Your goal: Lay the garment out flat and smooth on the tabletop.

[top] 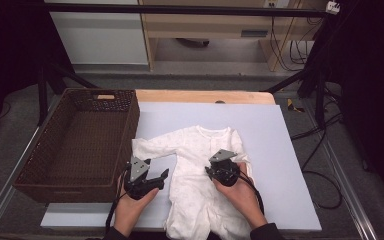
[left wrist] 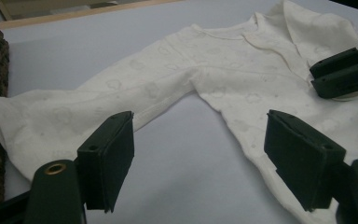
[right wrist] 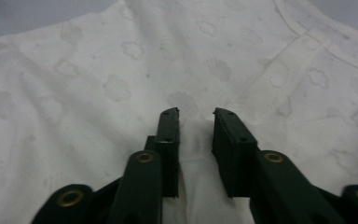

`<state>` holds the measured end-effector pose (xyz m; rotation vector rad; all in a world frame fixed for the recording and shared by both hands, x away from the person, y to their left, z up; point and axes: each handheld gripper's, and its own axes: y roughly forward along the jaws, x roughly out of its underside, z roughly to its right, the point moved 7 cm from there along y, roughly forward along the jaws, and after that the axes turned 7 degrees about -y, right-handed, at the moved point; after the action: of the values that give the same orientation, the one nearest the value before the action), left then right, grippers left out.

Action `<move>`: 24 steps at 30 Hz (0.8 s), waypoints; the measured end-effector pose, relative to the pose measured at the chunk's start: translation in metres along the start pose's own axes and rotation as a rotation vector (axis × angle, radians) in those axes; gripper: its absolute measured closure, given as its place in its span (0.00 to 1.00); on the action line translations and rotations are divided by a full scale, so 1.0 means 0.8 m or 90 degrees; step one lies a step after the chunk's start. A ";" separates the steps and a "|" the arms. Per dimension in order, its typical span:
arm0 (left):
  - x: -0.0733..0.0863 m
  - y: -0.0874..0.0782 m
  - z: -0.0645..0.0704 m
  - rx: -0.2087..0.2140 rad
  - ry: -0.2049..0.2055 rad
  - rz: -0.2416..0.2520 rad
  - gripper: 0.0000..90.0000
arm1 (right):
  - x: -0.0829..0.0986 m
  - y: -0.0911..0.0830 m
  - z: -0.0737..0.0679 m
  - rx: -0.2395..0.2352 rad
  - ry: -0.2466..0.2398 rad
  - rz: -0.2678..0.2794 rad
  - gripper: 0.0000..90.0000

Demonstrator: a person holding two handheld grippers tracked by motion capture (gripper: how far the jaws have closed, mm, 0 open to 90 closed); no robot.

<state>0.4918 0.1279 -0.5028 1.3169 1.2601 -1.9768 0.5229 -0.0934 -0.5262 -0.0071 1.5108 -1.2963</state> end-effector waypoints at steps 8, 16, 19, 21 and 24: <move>0.000 0.000 0.001 0.001 0.001 0.000 0.27 | -0.002 -0.014 0.010 -0.028 0.053 0.033 0.94; 0.000 0.000 0.000 -0.001 0.001 0.000 0.27 | 0.002 -0.035 0.030 -0.029 0.097 0.070 0.95; -0.001 -0.001 -0.001 -0.002 0.001 0.002 0.27 | 0.003 -0.050 0.045 -0.007 0.109 0.091 0.95; -0.001 -0.002 -0.001 -0.002 0.001 0.002 0.27 | 0.005 -0.066 0.062 0.018 0.119 0.107 0.95; -0.002 -0.002 -0.001 -0.001 0.001 0.002 0.27 | 0.012 -0.085 0.090 0.051 0.141 0.124 0.95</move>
<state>0.4914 0.1291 -0.5009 1.3200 1.2598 -1.9723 0.5289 -0.1764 -0.4715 0.3371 1.5998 -1.2301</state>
